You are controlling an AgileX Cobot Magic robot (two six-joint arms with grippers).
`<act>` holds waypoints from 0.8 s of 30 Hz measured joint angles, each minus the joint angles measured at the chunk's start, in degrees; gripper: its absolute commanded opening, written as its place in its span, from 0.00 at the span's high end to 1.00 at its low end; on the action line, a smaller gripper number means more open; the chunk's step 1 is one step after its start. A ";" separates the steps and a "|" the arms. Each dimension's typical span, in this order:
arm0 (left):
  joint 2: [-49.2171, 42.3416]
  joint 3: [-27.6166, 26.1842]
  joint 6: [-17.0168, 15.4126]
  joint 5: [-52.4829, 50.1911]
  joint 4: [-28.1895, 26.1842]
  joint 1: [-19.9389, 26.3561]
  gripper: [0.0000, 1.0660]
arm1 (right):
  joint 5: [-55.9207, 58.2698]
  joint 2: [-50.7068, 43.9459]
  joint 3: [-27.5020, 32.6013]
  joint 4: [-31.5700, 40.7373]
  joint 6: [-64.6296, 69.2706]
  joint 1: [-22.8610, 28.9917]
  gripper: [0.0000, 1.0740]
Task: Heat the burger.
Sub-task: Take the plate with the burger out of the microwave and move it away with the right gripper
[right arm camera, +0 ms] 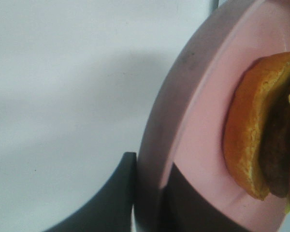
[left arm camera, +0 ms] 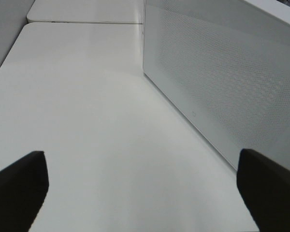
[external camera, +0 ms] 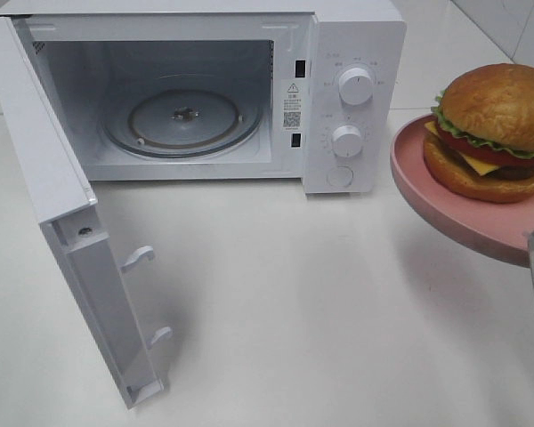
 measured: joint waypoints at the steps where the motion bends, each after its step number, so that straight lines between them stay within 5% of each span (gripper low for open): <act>1: 0.00 0.00 0.00 0.00 0.00 0.00 0.08 | 0.00 0.00 0.00 0.00 0.00 0.00 1.00; 24: 0.00 0.00 0.00 0.00 0.00 0.00 0.08 | 9.51 0.63 0.00 -6.76 21.54 0.00 1.00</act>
